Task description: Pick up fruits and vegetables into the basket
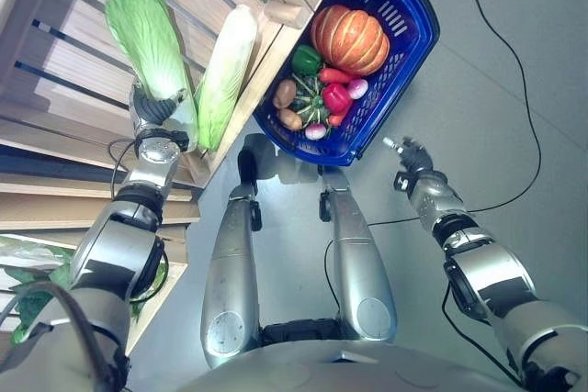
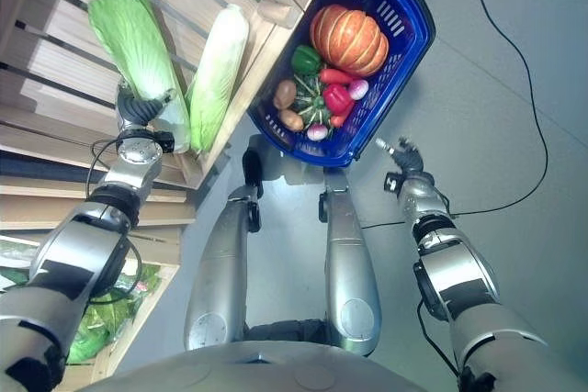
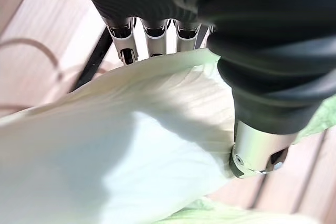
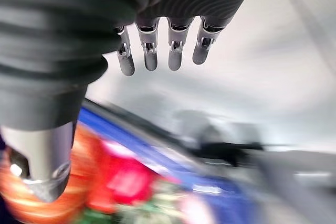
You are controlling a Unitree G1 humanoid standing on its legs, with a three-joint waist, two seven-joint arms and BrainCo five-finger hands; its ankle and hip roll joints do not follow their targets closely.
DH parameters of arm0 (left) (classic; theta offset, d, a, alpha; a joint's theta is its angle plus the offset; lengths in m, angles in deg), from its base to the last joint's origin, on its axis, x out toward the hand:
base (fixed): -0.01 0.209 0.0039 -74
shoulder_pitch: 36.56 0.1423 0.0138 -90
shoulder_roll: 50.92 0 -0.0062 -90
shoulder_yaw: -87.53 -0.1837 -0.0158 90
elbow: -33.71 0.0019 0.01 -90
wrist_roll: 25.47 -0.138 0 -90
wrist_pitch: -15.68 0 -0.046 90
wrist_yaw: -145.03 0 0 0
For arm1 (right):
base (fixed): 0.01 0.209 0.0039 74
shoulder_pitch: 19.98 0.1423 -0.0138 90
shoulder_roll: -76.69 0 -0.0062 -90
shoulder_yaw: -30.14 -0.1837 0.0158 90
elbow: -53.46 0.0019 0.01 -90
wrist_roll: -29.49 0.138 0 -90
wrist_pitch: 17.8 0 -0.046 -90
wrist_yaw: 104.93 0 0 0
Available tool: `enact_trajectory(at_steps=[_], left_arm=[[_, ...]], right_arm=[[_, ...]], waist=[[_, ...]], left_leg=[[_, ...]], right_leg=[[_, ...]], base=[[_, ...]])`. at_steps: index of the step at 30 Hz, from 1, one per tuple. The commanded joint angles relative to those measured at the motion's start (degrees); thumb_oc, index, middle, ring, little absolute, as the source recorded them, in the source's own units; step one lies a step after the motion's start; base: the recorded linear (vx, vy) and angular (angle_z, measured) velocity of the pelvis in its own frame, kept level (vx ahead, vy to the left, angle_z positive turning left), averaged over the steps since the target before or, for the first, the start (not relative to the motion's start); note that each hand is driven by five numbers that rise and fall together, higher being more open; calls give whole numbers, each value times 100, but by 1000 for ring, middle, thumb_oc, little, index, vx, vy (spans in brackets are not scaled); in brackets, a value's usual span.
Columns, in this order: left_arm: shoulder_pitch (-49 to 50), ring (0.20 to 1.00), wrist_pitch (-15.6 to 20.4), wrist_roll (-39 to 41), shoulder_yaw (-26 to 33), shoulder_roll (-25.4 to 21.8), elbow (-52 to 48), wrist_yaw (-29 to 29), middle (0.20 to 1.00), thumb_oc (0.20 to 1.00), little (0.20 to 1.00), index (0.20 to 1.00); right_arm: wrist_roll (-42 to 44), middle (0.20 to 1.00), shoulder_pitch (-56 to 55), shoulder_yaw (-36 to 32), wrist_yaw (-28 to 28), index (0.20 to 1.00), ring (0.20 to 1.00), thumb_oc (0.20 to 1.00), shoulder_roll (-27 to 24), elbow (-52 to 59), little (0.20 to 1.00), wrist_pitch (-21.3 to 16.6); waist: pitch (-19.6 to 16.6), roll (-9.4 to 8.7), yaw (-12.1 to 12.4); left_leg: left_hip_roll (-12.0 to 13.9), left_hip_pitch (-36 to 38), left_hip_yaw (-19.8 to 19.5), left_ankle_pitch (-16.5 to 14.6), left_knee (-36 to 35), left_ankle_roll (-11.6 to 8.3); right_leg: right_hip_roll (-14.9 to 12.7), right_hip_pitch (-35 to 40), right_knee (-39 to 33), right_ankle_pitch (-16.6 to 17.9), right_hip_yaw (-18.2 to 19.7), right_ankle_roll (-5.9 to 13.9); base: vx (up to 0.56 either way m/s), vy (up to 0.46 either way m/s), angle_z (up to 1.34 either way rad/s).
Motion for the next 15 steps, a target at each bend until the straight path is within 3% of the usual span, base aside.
enact_trajectory(at_steps=[1,8,15], left_arm=[[140,200,774,-97,376,234,-766,246,200,200,200,200],[175,200,1153,-1019,156,144,-1764,492,200,200,200,200],[66,200,1265,-1855,-89,-82,-2310,472,200,200,200,200]], right_arm=[[320,1000,-235,-205,-766,1000,1000,1000,-212,854,1000,-724],[349,1000,-394,-362,-1101,1000,1000,1000,-104,2345,1000,-1350],[462,1000,-595,-360,-275,1000,1000,1000,-68,3353,1000,-1527]], waist=[[4,291,110],[4,328,95],[4,360,52]], left_leg=[[-90,189,-151,392,-761,-69],[-105,93,-135,426,-778,-62],[-122,112,-106,396,-788,-66]], right_leg=[[338,353,561,-787,-344,-45],[324,261,544,-726,-363,-41],[289,272,528,-755,-383,-18]], base=[[0,0,0],[-2,3,2],[5,3,1]])
